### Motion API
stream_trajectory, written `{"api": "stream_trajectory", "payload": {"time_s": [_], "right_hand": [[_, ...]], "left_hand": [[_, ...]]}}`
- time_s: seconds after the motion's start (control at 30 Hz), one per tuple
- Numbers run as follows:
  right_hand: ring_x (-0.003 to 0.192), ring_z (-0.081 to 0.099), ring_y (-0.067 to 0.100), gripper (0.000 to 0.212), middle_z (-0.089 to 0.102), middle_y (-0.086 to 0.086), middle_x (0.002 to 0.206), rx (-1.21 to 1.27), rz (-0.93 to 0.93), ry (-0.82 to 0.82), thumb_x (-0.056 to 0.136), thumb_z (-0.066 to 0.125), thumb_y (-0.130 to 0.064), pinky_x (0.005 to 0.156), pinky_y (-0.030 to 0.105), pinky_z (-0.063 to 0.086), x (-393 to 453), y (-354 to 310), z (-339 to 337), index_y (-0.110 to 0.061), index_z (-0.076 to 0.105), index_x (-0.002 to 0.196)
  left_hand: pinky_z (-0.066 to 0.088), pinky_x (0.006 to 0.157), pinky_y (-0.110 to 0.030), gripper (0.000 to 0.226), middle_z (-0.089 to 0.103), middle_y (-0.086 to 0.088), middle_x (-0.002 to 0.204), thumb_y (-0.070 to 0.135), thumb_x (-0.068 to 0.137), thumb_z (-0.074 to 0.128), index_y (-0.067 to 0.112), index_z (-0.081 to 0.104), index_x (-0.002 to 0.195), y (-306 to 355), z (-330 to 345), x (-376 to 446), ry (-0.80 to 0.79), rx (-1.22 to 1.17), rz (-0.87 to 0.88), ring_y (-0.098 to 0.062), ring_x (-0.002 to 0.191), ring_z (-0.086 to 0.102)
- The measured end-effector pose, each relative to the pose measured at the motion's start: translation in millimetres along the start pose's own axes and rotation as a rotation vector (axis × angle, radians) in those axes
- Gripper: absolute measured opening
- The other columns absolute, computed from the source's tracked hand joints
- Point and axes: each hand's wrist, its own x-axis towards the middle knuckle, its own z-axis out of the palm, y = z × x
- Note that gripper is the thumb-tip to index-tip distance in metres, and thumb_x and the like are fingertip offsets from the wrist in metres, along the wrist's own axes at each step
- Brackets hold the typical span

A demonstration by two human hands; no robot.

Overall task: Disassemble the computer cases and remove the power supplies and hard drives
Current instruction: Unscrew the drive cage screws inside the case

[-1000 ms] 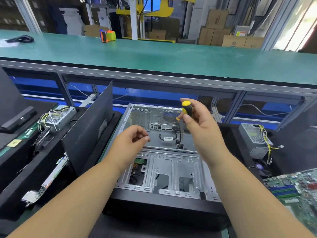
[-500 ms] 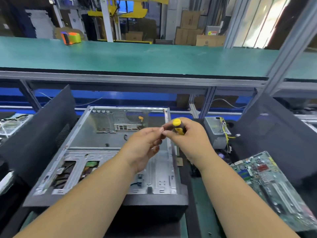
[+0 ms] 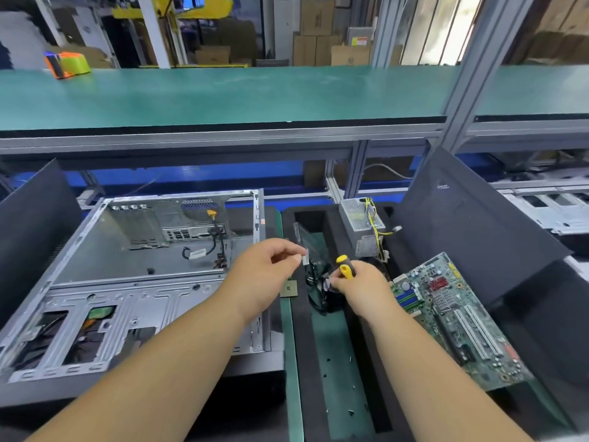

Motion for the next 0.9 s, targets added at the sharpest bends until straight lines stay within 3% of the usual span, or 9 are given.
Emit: {"api": "stream_trajectory", "payload": {"time_s": [0.13,0.33,0.43,0.53,0.7,0.8,0.9], "right_hand": [[0.087,0.065,0.02,0.005,0.072,0.002,0.091,0.027,0.056,-0.098,0.084,0.072,-0.019,0.067,0.028,0.045,0,12,3,-0.021,0.067,0.086],[0.063,0.053,0.012,0.018,0.062,0.001,0.077,0.121,-0.048,-0.055,0.09,0.062,-0.028,0.056,0.026,0.04,2,-12,-8,-0.01,0.064,0.092],[0.058,0.049,0.011,0.017,0.059,0.003,0.077,0.153,-0.139,-0.056,0.091,0.06,-0.032,0.045,0.019,0.04,0,-41,-7,-0.016,0.064,0.092],[0.065,0.054,0.008,0.009,0.063,-0.008,0.076,0.226,-0.269,-0.043,0.092,0.063,-0.032,0.057,0.025,0.04,-6,-74,3,-0.024,0.066,0.087],[0.067,0.055,-0.009,0.004,0.067,-0.005,0.088,0.285,-0.428,-0.121,0.094,0.065,-0.027,0.062,0.015,0.041,-19,-127,39,-0.027,0.068,0.091],[0.08,0.059,0.009,0.003,0.067,0.003,0.092,0.242,-0.522,-0.191,0.092,0.067,-0.025,0.07,0.023,0.044,-30,-155,61,-0.022,0.069,0.091],[0.076,0.054,0.017,0.005,0.064,0.006,0.087,0.206,-0.62,-0.25,0.091,0.068,-0.023,0.065,0.02,0.042,-42,-179,79,-0.019,0.067,0.088]], "left_hand": [[0.038,0.055,-0.004,0.018,0.06,0.029,0.067,0.024,0.094,0.062,0.037,0.074,0.092,-1,7,-3,-0.012,0.045,0.037,0.009,0.062,0.055],[0.039,0.052,-0.007,0.021,0.063,0.017,0.07,0.021,0.094,0.062,0.036,0.075,0.09,3,1,-8,0.014,0.0,0.036,0.004,0.055,0.051],[0.05,0.065,-0.013,0.021,0.072,0.006,0.09,0.02,0.094,0.063,0.037,0.074,0.09,5,-13,-15,0.027,0.015,0.057,-0.004,0.074,0.061],[0.05,0.077,-0.016,0.021,0.072,0.007,0.091,0.017,0.094,0.063,0.034,0.074,0.094,2,-39,-24,0.059,0.05,0.09,-0.007,0.083,0.063],[0.051,0.082,-0.026,0.02,0.073,0.0,0.095,0.012,0.094,0.063,0.029,0.073,0.095,-14,-93,-43,0.191,0.002,0.049,-0.012,0.085,0.062],[0.051,0.08,-0.027,0.016,0.072,-0.003,0.095,0.011,0.093,0.064,0.022,0.075,0.098,-27,-125,-58,0.307,-0.03,0.014,-0.012,0.084,0.063],[0.051,0.076,-0.025,0.018,0.071,-0.005,0.096,0.013,0.094,0.063,0.026,0.075,0.098,-37,-158,-71,0.373,-0.025,-0.022,-0.018,0.088,0.064]]}}
